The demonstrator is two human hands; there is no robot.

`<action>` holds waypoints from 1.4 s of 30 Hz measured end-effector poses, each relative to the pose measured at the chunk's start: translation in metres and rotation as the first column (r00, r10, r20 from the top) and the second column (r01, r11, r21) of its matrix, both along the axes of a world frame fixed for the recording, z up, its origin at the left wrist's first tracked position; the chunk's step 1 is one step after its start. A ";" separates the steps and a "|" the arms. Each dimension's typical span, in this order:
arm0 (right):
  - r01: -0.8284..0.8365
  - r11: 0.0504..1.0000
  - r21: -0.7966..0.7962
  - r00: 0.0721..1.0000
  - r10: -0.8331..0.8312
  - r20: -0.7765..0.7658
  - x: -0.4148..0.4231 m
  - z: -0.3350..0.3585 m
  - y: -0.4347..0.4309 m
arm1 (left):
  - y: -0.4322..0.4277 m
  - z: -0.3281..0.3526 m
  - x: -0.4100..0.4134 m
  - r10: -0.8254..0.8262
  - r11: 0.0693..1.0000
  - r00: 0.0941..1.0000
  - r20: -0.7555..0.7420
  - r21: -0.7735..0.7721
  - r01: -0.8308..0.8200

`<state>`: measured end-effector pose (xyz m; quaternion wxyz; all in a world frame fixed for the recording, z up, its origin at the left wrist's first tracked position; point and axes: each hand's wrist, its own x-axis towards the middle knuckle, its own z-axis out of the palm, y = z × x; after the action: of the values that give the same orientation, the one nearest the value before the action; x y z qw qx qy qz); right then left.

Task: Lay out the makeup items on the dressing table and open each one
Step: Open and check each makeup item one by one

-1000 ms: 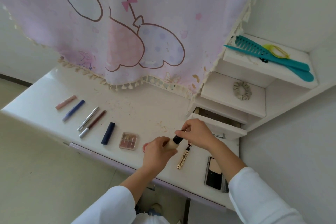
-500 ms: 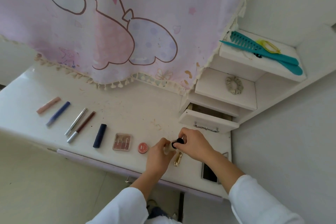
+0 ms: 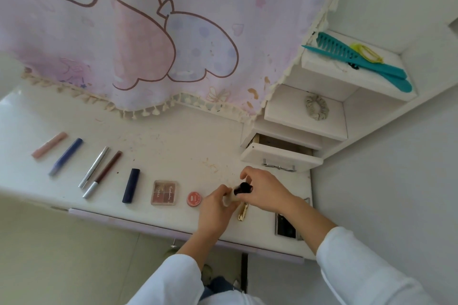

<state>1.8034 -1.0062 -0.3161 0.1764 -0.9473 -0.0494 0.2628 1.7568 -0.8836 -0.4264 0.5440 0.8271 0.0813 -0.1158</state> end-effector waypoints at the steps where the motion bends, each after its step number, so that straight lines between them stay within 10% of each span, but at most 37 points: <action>1: 0.033 0.997 -0.067 0.999 -0.033 0.004 0.000 -0.002 0.003 | 0.000 -0.001 0.000 -0.002 1.000 1.000 0.006 -0.001 0.002; 42: 0.007 0.966 -0.259 0.996 0.015 0.085 -0.010 -0.009 0.016 | -0.003 -0.006 0.001 -0.023 0.998 1.000 0.017 -0.056 0.024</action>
<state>1.7934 -0.9899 -0.3249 0.0485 -0.9726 -0.0242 0.2263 1.7578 -0.8868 -0.4321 0.5665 0.8132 0.0637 -0.1176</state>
